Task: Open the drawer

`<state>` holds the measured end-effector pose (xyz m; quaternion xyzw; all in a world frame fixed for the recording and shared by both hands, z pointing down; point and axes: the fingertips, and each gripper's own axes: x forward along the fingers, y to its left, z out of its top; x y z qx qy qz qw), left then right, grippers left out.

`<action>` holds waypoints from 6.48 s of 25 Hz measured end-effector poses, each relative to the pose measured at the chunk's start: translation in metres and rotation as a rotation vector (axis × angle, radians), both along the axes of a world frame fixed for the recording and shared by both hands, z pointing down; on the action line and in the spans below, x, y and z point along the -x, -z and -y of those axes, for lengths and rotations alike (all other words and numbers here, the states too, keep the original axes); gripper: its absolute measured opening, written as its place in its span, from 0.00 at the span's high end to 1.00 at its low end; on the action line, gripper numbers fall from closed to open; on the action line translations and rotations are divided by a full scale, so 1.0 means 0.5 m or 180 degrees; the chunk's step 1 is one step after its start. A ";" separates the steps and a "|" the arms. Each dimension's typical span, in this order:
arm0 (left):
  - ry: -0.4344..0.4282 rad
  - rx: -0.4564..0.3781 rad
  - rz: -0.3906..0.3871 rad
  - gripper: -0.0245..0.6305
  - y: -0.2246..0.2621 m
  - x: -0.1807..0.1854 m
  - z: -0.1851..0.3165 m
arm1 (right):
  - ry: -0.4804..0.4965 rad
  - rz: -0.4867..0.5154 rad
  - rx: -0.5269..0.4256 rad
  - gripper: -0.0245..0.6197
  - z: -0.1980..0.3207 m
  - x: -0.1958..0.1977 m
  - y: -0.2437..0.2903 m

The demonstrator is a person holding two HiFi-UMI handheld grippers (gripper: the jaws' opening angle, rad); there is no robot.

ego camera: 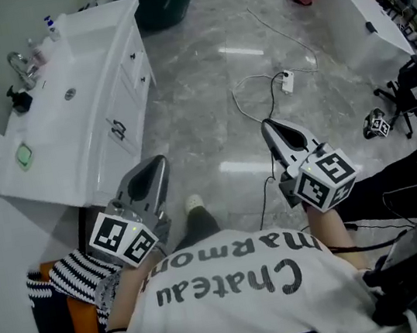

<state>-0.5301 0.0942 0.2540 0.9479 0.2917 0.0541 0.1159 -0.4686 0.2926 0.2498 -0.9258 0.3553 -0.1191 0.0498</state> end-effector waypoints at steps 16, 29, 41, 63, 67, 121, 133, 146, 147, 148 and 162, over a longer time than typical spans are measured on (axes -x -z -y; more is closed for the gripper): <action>-0.0101 -0.0038 0.0094 0.95 0.024 -0.377 0.181 | -0.0138 -0.0039 -0.0003 0.95 0.163 -0.358 0.033; 0.0054 0.0131 0.0230 0.95 -0.022 -0.515 0.230 | 0.0056 -0.0030 -0.0041 0.95 0.240 -0.520 -0.001; 0.0500 0.0094 0.0318 0.95 -0.037 -0.768 0.225 | 0.0570 0.0105 -0.0080 0.95 0.266 -0.826 -0.029; 0.1651 0.0007 0.0455 0.95 -0.090 -1.049 0.266 | 0.2062 0.0456 0.0135 0.95 0.440 -1.213 -0.109; 0.1750 0.0071 0.0471 0.95 -0.106 -1.059 0.296 | 0.2330 0.0503 0.0358 0.95 0.510 -1.219 -0.143; 0.5250 0.0460 0.1206 0.95 -0.251 -0.892 0.280 | 0.3811 0.1420 0.2057 0.71 0.945 -1.271 -0.805; 0.5312 0.0376 0.1390 0.95 -0.269 -0.868 0.276 | 0.3523 0.1351 0.2430 0.69 0.992 -1.275 -0.875; 0.5245 0.0301 0.1347 0.95 -0.247 -0.882 0.294 | 0.3372 0.1546 0.2445 0.76 0.977 -1.270 -0.883; 0.5247 0.0302 0.1347 0.95 -0.248 -0.881 0.292 | 0.3372 0.1530 0.2423 0.76 0.980 -1.271 -0.881; 0.5246 0.0303 0.1348 0.95 -0.248 -0.881 0.291 | 0.3369 0.1518 0.2396 0.76 0.983 -1.271 -0.878; 0.5188 0.0320 0.1295 0.95 -0.254 -0.885 0.264 | 0.3531 0.1347 0.2477 0.76 0.932 -1.263 -0.876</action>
